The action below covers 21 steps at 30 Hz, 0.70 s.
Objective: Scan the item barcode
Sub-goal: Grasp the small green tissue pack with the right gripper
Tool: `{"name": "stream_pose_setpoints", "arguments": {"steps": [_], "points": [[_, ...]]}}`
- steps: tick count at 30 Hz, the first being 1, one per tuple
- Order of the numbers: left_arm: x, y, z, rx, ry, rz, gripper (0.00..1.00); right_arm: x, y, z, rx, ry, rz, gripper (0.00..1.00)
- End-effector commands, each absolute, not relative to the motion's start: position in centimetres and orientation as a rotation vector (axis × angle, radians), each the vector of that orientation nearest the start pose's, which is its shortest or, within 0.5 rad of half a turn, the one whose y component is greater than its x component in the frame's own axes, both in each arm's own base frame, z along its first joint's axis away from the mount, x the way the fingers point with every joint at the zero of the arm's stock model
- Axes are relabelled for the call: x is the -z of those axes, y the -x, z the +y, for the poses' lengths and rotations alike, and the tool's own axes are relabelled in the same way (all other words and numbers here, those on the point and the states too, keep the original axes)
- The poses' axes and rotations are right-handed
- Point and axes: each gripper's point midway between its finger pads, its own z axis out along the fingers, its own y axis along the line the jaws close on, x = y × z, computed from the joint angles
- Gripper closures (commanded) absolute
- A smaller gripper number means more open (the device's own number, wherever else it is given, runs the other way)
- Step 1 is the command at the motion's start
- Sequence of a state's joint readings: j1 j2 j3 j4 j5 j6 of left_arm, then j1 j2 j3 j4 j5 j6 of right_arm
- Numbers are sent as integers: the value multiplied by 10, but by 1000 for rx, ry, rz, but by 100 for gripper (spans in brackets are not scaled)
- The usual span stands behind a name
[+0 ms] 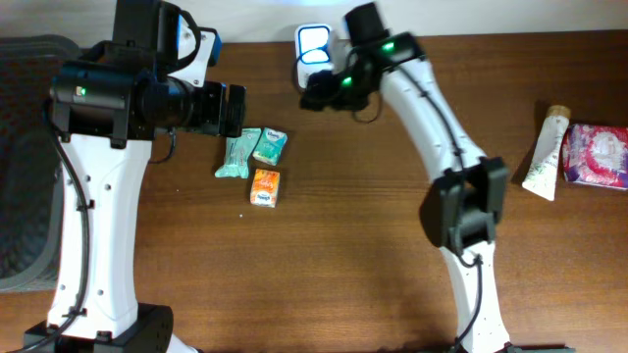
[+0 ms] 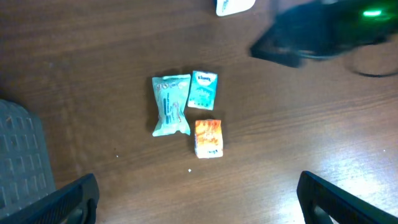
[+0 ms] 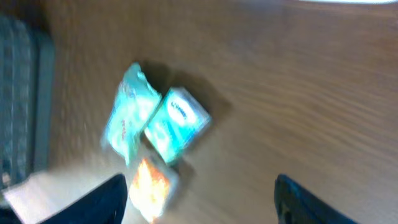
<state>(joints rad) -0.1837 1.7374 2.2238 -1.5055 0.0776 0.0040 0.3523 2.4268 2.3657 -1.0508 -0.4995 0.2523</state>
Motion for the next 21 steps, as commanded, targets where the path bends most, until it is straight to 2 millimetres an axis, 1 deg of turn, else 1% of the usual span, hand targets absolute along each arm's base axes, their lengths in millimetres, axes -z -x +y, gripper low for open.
{"name": "stream_pose_setpoints", "arguments": {"steps": [1,2,5,6,7,10,12,14,15,16,17,18,19,21], "points": [[-338,-370,-84,170,-286,2562,1,-105,-506,309,-932,103,2759,32],[-338,-370,-84,170,-286,2562,1,-85,-507,326,-918,-13,2784,33],[-338,-370,-84,170,-286,2562,1,-63,-504,350,-929,-27,2792,37],[-338,-370,-84,170,-286,2562,1,-52,-502,352,-881,-68,2813,43],[-338,-370,-84,170,-286,2562,1,-41,-499,351,-813,-96,2834,44],[-338,-370,-84,170,-286,2562,1,-28,-491,345,-676,-111,2869,46],[-338,-370,-84,170,-286,2562,1,-21,-487,333,-562,-134,2891,49],[-338,-370,-84,170,-286,2562,1,-14,-485,310,-388,-170,2911,57],[-338,-370,-84,170,-286,2562,1,-11,-483,301,-335,-186,2924,61],[-338,-370,-84,170,-286,2562,1,-10,-483,296,-320,-197,2935,64],[-338,-370,-84,170,-286,2562,1,-9,-482,289,-302,-212,2948,77],[-338,-370,-84,170,-286,2562,1,-8,-480,276,-272,-242,2972,84],[-338,-370,-84,170,-286,2562,1,-9,-480,267,-251,-261,2981,85],[-338,-370,-84,170,-286,2562,1,-19,-481,240,-183,-316,2992,86]]}}
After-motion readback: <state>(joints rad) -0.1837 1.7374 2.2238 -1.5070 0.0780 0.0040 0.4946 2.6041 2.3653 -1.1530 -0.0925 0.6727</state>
